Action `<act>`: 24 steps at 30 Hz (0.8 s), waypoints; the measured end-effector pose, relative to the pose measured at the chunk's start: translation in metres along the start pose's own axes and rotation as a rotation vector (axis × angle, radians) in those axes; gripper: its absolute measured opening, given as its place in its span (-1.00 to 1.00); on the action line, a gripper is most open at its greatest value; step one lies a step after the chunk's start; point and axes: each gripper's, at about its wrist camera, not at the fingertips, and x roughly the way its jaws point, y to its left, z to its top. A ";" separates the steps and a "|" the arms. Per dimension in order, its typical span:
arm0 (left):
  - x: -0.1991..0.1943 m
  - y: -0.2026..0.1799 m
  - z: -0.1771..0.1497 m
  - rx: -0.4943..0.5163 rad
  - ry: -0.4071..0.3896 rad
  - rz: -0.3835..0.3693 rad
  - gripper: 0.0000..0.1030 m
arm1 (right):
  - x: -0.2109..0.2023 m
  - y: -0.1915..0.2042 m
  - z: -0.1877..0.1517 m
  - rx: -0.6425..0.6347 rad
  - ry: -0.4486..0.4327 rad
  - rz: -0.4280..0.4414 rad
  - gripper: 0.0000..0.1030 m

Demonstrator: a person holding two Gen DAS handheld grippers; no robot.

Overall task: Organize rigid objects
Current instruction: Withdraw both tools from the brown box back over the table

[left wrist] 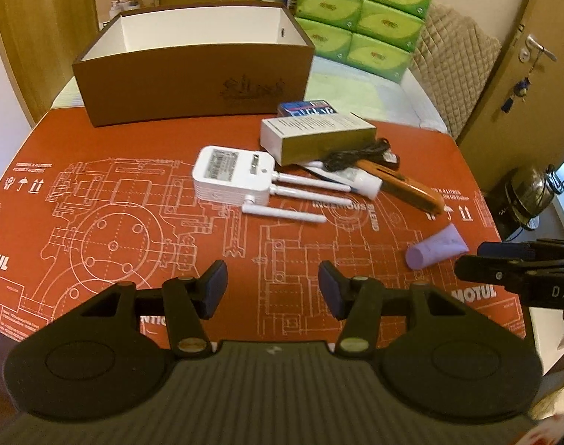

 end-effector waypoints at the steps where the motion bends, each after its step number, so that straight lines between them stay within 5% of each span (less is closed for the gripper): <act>1: 0.000 -0.002 -0.002 0.004 0.001 -0.002 -0.04 | -0.001 -0.002 -0.003 0.004 0.003 -0.004 0.03; 24: 0.006 -0.006 -0.011 0.030 0.016 0.027 -0.04 | 0.017 -0.024 -0.025 0.104 0.091 -0.057 0.03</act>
